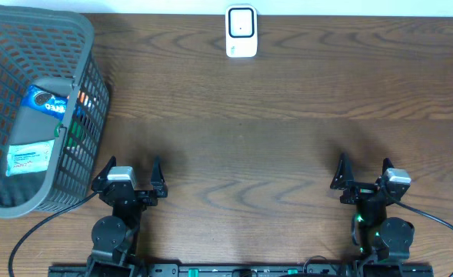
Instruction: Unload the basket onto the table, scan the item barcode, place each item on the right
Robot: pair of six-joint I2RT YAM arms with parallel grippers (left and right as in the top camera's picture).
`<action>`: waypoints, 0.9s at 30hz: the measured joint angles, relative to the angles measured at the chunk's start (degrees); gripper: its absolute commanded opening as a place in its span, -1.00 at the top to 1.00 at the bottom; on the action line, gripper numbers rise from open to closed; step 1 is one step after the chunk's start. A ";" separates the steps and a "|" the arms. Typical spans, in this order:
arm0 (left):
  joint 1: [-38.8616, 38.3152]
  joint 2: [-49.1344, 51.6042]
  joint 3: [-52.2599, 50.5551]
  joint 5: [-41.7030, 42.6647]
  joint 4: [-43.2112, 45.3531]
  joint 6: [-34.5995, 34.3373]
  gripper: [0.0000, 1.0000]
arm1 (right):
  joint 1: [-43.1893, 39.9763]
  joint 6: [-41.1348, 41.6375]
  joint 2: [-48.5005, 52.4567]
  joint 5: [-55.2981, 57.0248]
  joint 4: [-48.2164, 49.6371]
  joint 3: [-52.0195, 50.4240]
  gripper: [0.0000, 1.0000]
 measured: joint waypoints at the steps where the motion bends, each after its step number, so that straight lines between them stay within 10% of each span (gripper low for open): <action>1: 0.00 0.07 0.00 -0.07 0.00 1.40 -0.96 | 0.00 0.00 0.00 -0.02 0.00 0.00 -0.99; 27: 0.00 1.05 0.00 -0.42 0.00 11.58 -0.96 | 0.00 0.00 0.00 0.00 0.00 0.00 -0.99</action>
